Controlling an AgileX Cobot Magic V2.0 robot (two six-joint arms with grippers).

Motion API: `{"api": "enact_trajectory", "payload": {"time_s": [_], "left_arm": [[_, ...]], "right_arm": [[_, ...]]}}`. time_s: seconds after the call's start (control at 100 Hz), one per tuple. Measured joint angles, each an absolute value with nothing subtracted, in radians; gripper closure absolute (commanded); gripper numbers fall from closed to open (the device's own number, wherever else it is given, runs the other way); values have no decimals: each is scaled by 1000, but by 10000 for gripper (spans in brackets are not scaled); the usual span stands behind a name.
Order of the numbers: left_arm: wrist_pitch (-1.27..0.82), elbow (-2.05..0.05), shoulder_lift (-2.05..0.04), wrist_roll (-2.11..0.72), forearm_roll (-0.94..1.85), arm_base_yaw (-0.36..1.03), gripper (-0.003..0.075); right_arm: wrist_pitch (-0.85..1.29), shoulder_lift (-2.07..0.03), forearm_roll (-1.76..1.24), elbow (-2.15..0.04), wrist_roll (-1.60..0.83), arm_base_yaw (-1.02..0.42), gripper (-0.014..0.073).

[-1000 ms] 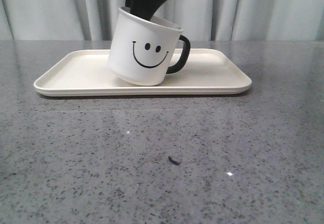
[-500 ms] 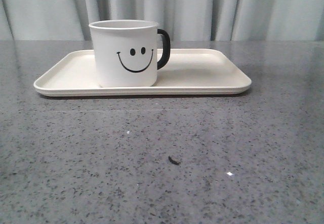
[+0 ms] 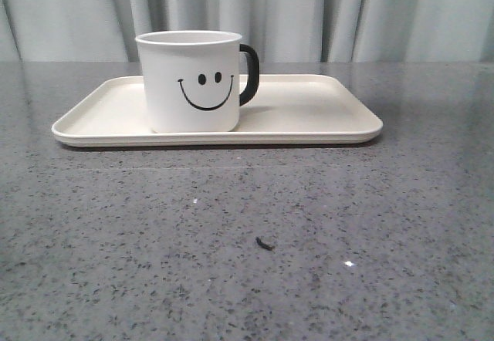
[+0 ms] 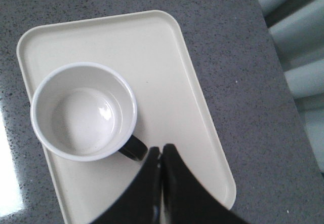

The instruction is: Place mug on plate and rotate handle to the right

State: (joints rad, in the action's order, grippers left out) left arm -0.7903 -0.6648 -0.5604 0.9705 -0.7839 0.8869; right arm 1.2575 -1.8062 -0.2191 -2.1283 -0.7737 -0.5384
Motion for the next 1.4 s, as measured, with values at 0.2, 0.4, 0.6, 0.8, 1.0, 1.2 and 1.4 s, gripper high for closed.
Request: {"api": "enact_trajectory", "payload": {"time_s": [0.2,0.4,0.6,0.8,1.0,1.2,1.4], "left_arm": [[-783,-665,-560,967,-784,887,739],[-749,-662,-560,965,-786,887,739],[-705,-635,-552,942,-792,887,739],[-637,-565,-479,938,-792,887,739],[-627,-509,-356,938,-790,887,739],[-627,-460,-223,938,-790,887,739],[-613,-384,-111,938,-786,887,739]], "right_arm": [[1258,-1691,-259,-1962,-755,-501,654],[1220,-1517,-308,-1699,-754,-462,654],[1055,-1316,-321,-1451,-751,-460,654],[899,-1113,-323,-1233,-717,-460,654],[766,-903,-342,-1031,-691,-460,654],[667,-679,-382,-844,-670,-460,654],[586,-467,-398,-686,-657,-460,654]]}}
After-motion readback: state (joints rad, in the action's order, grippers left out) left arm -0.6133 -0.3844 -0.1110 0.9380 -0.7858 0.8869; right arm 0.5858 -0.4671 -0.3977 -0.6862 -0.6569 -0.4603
